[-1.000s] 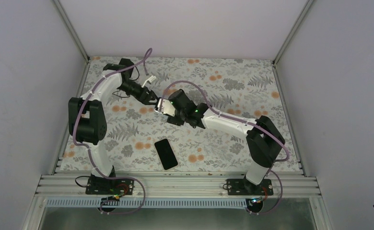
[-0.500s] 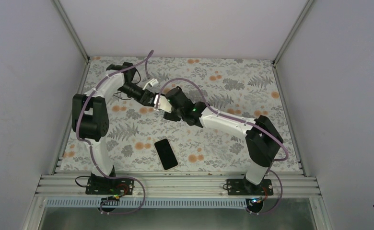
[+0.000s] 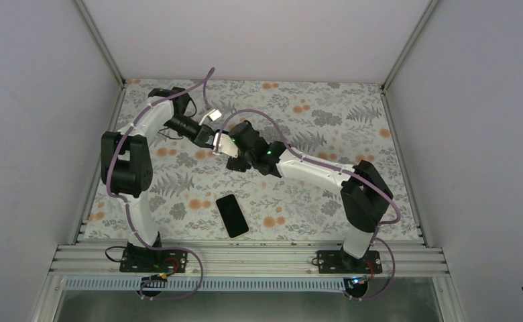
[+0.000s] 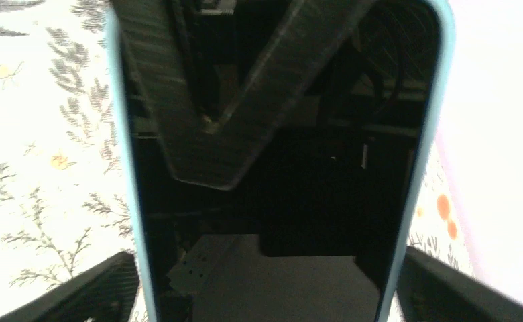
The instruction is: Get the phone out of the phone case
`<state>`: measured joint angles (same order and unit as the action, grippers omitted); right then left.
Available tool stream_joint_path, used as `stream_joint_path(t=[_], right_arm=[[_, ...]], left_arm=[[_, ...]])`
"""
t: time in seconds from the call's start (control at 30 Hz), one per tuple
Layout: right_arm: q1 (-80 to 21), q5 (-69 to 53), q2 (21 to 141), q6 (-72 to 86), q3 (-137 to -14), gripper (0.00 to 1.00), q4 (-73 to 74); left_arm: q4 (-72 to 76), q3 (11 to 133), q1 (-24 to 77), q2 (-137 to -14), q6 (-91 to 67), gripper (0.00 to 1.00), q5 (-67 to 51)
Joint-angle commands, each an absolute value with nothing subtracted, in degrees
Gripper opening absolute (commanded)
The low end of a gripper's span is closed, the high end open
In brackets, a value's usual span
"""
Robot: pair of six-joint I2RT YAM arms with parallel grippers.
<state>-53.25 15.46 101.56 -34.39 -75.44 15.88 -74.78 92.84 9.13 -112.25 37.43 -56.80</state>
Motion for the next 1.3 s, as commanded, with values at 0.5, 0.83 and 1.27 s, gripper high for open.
stream_joint_path(t=[0.5, 0.83, 1.27], right_arm=[[-35.02, -30.61, 85.5, -44.63, -74.04, 1.0, 48.57], [-32.88, -38.29, 97.61, -50.78, -81.93, 0.9, 58.71], [-32.64, -40.08, 102.56, -51.85, -87.27, 0.82, 60.8]], left_arm=[[-70.73, 85.3, 12.92, -89.08, 50.76, 0.02, -45.2], [-68.7, 83.43, 23.73, -78.88, 47.99, 0.02, -33.39], [-68.34, 81.93, 25.88, -78.66, 47.8, 0.02, -32.83]])
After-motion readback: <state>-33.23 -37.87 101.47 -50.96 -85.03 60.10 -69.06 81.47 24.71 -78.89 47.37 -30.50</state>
